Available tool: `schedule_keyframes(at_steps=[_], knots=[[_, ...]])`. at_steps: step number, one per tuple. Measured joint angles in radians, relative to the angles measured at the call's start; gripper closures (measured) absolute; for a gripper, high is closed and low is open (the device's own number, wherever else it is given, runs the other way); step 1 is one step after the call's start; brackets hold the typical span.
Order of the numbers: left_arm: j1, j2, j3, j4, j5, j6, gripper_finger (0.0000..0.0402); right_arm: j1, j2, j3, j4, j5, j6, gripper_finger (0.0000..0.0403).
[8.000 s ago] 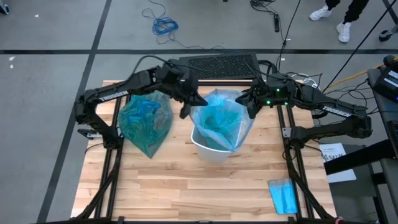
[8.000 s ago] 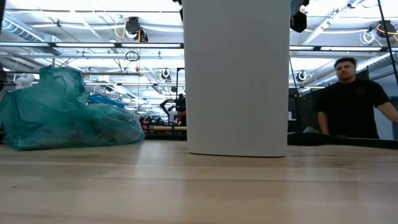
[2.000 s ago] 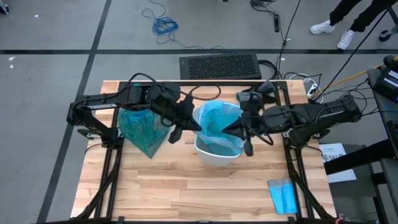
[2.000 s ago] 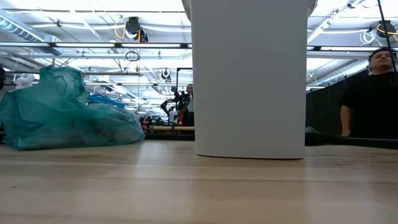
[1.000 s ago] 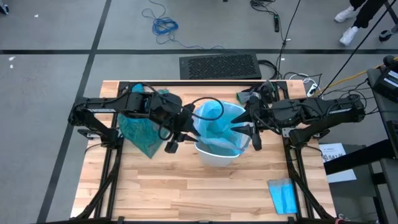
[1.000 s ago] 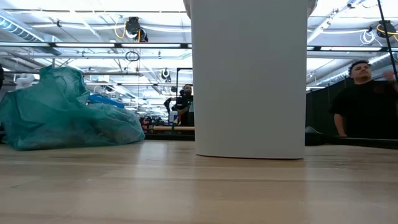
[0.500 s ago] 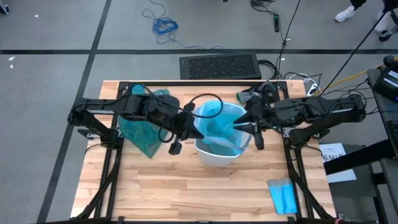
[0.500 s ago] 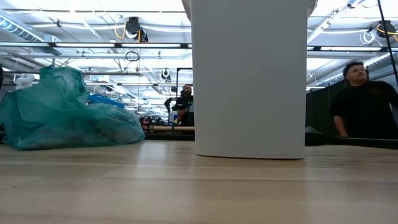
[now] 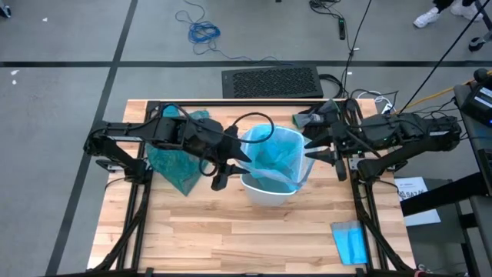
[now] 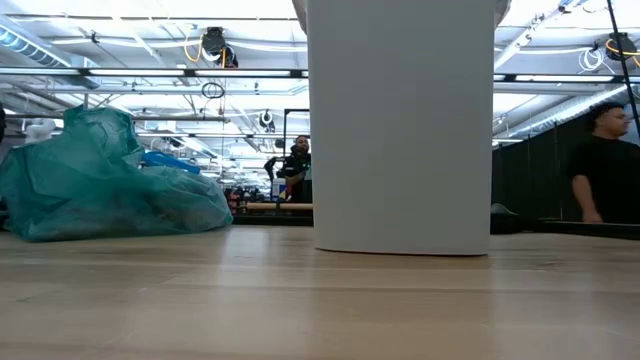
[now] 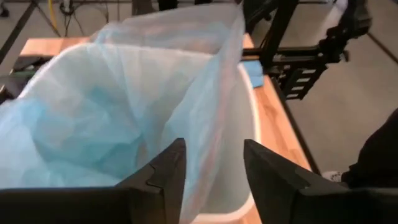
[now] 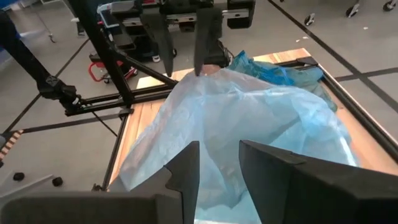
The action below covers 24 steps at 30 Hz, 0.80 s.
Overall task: Place trash/remove bag and relplace
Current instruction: Insert the new blue trash bag into the trash bin
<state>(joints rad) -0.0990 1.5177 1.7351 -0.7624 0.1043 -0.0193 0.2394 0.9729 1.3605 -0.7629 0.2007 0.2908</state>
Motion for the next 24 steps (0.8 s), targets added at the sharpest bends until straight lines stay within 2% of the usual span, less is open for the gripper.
schedule_keyframes(at_steps=[4, 11, 14, 18, 24], knots=[[-0.003, 0.0, -0.022, -0.015, -0.017, -0.021, 0.023, 0.0, -0.003, 0.0, -0.019, -0.017, 0.004, 0.0296], [-0.01, 0.001, -0.046, -0.01, -0.039, -0.028, 0.0235, 0.0, -0.003, 0.0, -0.036, -0.019, 0.004, 0.0296], [-0.022, 0.001, -0.047, 0.011, -0.046, -0.028, 0.0277, 0.0, -0.003, 0.0, -0.036, -0.019, 0.004, 0.0296], [-0.043, 0.001, -0.046, 0.02, -0.031, -0.045, 0.0378, 0.0, -0.003, 0.0, -0.036, -0.019, 0.004, 0.0297], [-0.079, 0.001, -0.047, 0.061, -0.026, -0.134, 0.0399, 0.0, -0.002, 0.0, -0.036, -0.018, 0.004, 0.0311]])
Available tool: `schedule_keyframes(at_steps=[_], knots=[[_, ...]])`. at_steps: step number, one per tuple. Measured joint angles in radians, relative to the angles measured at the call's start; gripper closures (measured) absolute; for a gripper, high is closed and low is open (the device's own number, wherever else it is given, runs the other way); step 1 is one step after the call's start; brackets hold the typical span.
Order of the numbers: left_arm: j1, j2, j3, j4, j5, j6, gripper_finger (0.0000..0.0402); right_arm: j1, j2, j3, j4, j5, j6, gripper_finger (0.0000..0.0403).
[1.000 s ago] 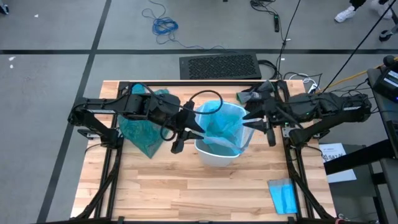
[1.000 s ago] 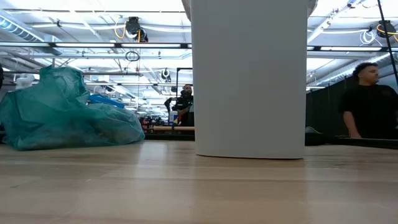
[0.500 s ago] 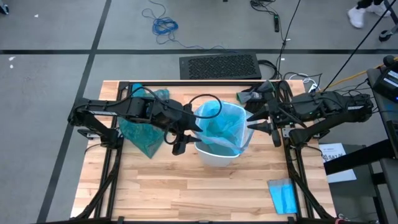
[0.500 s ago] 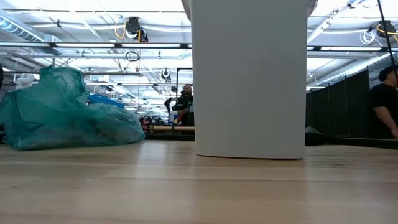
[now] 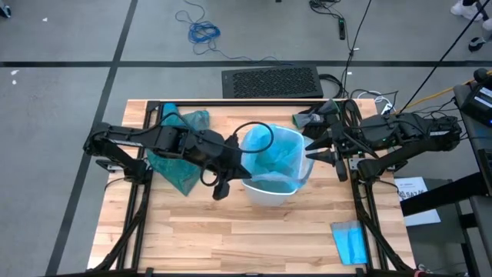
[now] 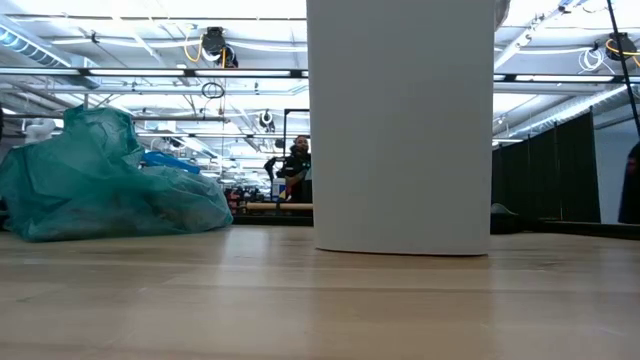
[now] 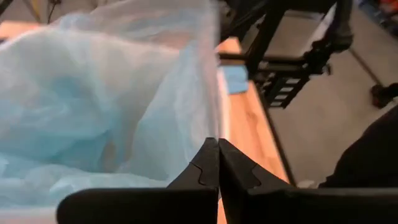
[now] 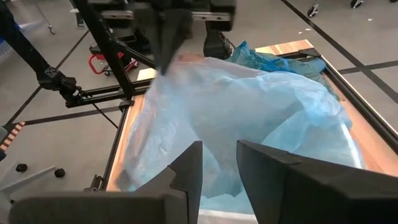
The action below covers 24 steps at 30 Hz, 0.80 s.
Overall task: Place trash/remove bag and relplace
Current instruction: Insert the new blue trash bag into the trash bin
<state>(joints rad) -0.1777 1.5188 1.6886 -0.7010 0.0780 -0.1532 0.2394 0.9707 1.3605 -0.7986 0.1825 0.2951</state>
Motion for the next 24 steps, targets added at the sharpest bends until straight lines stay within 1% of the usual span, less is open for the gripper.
schedule_keyframes(at_steps=[3, 7, 12, 16, 20, 24], knots=[[-0.022, 0.0, 0.0, 0.045, 0.002, -0.016, 0.04, 0.0, 0.003, 0.0, 0.001, 0.0, 0.0, 0.0319], [-0.043, 0.011, 0.0, 0.028, 0.0, -0.026, 0.04, 0.0, 0.015, 0.0, 0.001, -0.01, 0.014, 0.0329], [-0.054, 0.037, 0.0, -0.008, -0.001, -0.05, 0.0401, 0.017, 0.042, -0.014, 0.024, -0.111, 0.039, 0.0348], [-0.058, 0.051, 0.0, -0.041, -0.002, -0.059, 0.0401, 0.059, 0.056, -0.081, 0.085, -0.137, 0.076, 0.0373], [-0.059, 0.051, 0.0, -0.042, -0.004, -0.065, 0.0401, 0.084, 0.059, -0.146, 0.187, -0.117, 0.105, 0.0397], [-0.059, 0.051, 0.0, -0.042, -0.004, -0.071, 0.0401, 0.08, 0.049, -0.144, 0.279, -0.048, 0.064, 0.04]])
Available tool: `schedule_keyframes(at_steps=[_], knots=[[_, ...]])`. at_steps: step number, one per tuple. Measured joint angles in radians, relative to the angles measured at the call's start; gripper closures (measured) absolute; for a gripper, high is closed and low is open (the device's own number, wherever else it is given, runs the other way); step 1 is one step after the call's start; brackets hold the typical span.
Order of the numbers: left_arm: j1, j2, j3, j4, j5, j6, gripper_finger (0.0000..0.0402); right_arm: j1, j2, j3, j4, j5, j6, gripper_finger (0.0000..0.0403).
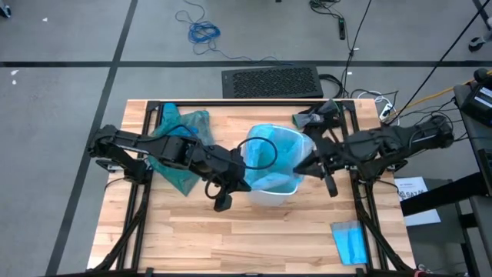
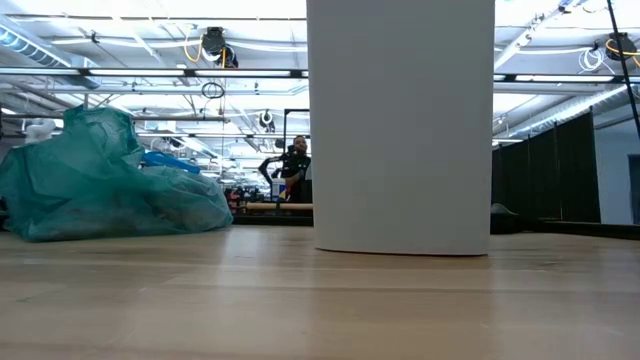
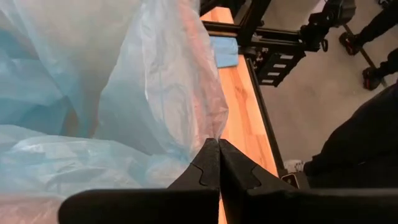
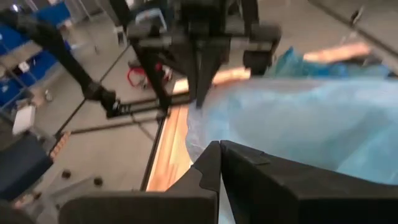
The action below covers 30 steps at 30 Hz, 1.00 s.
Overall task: Place trash/remove bag and relplace
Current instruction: Insert the new blue trash bag into the trash bin
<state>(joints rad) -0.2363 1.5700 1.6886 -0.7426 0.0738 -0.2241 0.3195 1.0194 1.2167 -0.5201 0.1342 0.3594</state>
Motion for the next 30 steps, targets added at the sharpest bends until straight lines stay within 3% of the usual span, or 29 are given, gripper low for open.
schedule_keyframes(at_steps=[9, 16, 23, 30], knots=[[0.0, 0.0, 0.0, 0.0, 0.0, 0.002, 0.0401, -0.078, 0.019, 0.002, 0.037, -0.012, -0.023, 0.0402], [0.0, 0.0, 0.0, -0.012, 0.0, 0.0, 0.0401, -0.042, 0.05, 0.002, -0.002, -0.145, 0.047, 0.0403], [0.0, 0.0, 0.0, -0.011, -0.001, -0.007, 0.0401, 0.056, 0.072, 0.002, -0.048, -0.13, 0.106, 0.0403], [0.0, 0.0, 0.0, -0.01, -0.001, -0.007, 0.0401, 0.082, 0.061, 0.002, 0.017, -0.022, 0.078, 0.0403]])
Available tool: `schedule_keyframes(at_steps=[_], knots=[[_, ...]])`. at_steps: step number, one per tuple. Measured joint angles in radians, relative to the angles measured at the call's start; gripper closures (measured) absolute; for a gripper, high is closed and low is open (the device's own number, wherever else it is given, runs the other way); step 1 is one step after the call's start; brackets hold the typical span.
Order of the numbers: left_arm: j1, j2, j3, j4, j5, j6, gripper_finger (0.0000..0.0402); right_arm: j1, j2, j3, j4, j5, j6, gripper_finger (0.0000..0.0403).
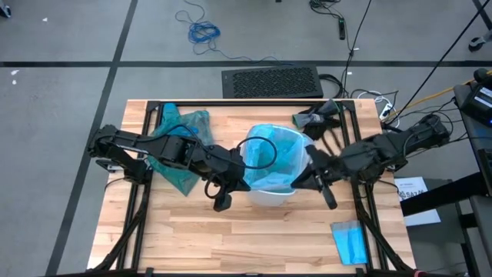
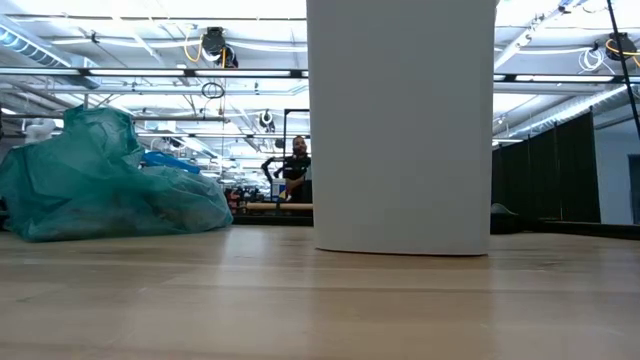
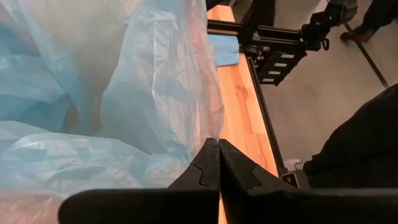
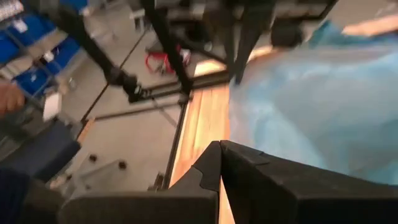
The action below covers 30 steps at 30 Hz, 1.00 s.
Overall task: Place trash/remove bag and relplace
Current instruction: Insert the new blue trash bag into the trash bin
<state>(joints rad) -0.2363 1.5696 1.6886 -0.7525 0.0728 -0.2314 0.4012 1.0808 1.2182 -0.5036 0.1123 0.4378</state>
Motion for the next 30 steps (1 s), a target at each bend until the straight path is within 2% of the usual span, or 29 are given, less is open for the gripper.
schedule_keyframes(at_steps=[4, 10, 22, 30], knots=[[0.0, 0.0, 0.0, 0.0, 0.0, 0.0, 0.0401, -0.017, -0.006, 0.0, -0.016, 0.047, -0.015, 0.0403], [0.0, 0.0, 0.0, 0.002, 0.0, -0.001, 0.0402, -0.055, 0.019, 0.0, -0.132, 0.043, 0.036, 0.0403], [-0.011, 0.0, 0.0, 0.003, 0.001, -0.025, 0.0402, 0.031, 0.025, 0.0, -0.129, 0.008, 0.092, 0.0403], [-0.022, 0.0, 0.0, 0.003, 0.003, -0.04, 0.0402, 0.039, 0.055, 0.0, -0.148, -0.011, 0.1, 0.0403]])
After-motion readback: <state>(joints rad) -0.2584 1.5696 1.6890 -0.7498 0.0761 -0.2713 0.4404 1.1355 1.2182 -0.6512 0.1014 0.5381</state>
